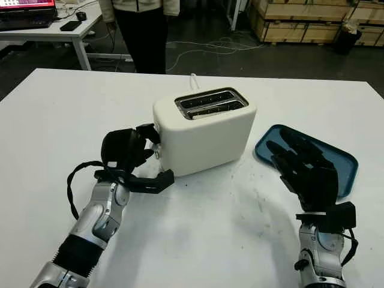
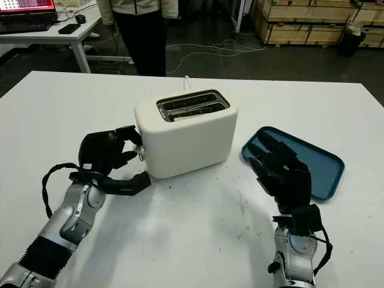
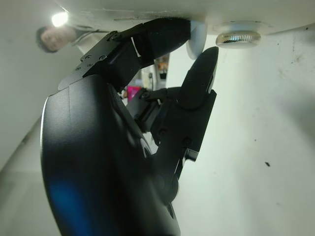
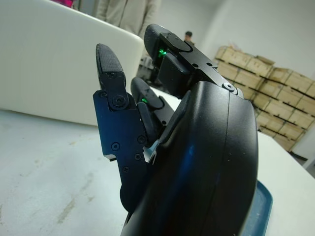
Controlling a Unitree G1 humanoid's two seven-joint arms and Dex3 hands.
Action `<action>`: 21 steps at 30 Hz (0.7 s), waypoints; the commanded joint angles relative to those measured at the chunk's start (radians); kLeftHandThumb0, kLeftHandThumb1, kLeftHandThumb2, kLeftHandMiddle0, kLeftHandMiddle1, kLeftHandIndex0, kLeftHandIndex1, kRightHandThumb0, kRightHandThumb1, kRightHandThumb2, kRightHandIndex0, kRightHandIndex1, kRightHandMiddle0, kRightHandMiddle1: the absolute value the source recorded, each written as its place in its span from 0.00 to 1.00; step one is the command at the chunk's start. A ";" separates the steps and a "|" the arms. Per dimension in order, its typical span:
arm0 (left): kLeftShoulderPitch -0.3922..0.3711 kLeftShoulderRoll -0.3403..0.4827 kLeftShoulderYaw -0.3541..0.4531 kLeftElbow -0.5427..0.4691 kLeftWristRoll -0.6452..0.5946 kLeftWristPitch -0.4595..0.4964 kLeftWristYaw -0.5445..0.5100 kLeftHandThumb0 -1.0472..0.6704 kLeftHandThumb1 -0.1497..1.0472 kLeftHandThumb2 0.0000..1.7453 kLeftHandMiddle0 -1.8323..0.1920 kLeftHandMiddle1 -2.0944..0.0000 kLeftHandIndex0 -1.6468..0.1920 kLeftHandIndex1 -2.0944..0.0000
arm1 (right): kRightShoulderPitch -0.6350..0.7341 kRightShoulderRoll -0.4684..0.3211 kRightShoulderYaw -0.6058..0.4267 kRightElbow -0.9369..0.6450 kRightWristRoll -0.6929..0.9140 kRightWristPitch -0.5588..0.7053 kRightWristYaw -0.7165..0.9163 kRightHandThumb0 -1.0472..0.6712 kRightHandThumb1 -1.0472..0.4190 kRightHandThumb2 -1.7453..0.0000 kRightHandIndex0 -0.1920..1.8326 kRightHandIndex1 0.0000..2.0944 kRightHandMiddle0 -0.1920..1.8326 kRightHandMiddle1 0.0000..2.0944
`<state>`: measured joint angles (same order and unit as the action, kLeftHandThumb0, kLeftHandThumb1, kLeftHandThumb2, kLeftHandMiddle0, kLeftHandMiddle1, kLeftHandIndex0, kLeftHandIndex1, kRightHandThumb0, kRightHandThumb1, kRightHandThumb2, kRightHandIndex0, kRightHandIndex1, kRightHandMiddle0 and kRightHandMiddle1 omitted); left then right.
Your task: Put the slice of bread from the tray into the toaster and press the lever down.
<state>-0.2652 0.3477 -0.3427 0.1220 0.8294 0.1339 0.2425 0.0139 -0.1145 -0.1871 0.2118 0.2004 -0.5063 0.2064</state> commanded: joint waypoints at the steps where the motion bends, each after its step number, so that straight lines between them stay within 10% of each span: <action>1: 0.074 -0.040 -0.241 0.088 0.028 -0.034 -0.305 0.44 0.89 0.12 0.48 0.55 0.33 0.81 | -0.009 -0.010 0.004 -0.022 -0.027 -0.005 -0.009 0.37 0.09 0.96 0.49 0.00 0.46 0.00; 8: 0.031 0.030 -0.225 0.035 0.015 -0.090 -0.274 0.46 0.89 0.04 0.46 0.46 0.25 0.86 | -0.003 -0.005 0.002 -0.029 -0.013 0.001 -0.005 0.38 0.09 0.95 0.48 0.00 0.46 0.00; 12: 0.007 0.055 -0.228 0.037 0.011 -0.129 -0.230 0.45 0.86 0.00 0.44 0.26 0.38 0.37 | 0.003 -0.008 0.000 -0.033 -0.023 -0.005 -0.011 0.37 0.09 0.95 0.48 0.00 0.46 0.00; 21: 0.008 0.046 -0.261 0.018 0.023 -0.092 -0.237 0.44 0.87 0.00 0.40 0.32 0.36 0.40 | 0.006 -0.013 -0.006 -0.037 -0.028 -0.012 -0.007 0.36 0.09 0.94 0.49 0.00 0.46 0.00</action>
<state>-0.3002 0.4634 -0.4216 0.0923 0.8286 0.1292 0.1661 0.0140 -0.1158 -0.1877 0.1988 0.1796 -0.5064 0.2012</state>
